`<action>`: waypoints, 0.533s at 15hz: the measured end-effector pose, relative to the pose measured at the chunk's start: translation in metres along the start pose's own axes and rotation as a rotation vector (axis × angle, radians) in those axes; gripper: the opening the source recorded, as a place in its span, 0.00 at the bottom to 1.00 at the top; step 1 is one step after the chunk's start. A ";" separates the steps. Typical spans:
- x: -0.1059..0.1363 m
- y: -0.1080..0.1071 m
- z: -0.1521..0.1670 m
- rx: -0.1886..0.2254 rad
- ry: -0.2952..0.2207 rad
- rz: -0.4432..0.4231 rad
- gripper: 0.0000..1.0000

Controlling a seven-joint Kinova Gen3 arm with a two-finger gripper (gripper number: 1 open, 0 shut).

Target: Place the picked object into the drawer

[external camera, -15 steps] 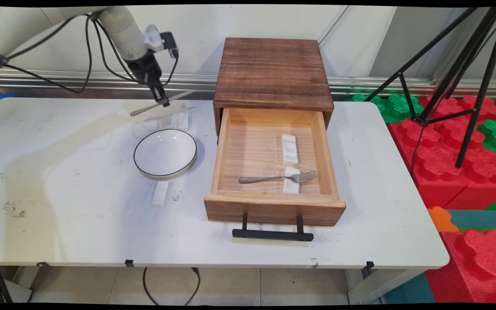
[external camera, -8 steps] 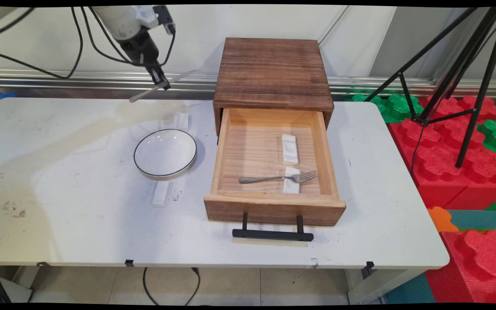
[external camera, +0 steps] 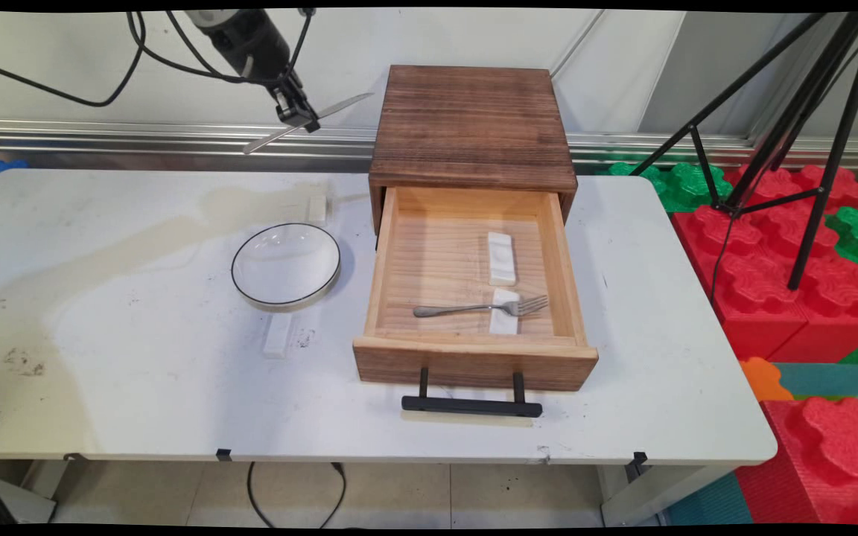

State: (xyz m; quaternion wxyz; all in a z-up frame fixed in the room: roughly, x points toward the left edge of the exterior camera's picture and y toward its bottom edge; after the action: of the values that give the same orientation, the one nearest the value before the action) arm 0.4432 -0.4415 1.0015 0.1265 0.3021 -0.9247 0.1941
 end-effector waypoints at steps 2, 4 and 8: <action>0.008 0.009 -0.007 -0.009 0.015 0.028 0.00; 0.021 0.024 -0.015 -0.025 0.035 0.067 0.00; 0.054 0.064 -0.025 -0.071 0.075 0.146 0.00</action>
State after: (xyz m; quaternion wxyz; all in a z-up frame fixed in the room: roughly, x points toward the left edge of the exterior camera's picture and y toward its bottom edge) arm 0.3646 -0.4103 1.0251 0.1572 0.2216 -0.9452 0.1810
